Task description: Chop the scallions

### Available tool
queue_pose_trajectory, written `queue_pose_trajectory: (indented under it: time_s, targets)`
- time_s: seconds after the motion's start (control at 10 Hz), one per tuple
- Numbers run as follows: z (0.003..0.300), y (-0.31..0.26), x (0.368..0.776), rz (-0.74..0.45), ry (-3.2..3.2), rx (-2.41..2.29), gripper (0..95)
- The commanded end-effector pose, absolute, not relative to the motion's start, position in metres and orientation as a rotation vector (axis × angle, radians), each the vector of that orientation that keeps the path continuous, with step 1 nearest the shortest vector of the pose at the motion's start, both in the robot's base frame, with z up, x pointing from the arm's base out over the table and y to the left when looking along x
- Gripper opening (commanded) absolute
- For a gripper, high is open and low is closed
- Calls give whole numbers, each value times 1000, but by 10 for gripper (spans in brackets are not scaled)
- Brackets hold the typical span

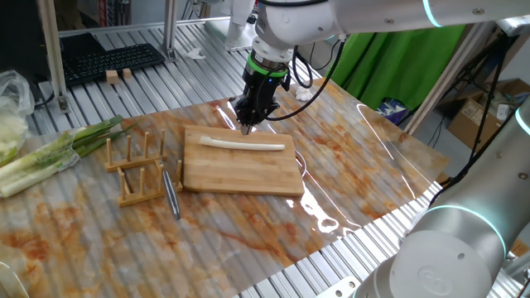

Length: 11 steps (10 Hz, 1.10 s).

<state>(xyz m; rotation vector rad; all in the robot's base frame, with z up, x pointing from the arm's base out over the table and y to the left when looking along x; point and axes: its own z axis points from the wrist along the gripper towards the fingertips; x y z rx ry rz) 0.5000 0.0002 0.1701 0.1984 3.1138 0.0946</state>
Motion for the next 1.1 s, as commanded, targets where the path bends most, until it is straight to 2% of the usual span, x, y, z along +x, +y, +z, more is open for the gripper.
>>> queue_pose_trajectory:
  time_s: [0.1, 1.1]
  targets:
    - [169, 0, 500, 96, 3113, 199, 0]
    - [168, 2, 501, 104, 3112, 209, 0]
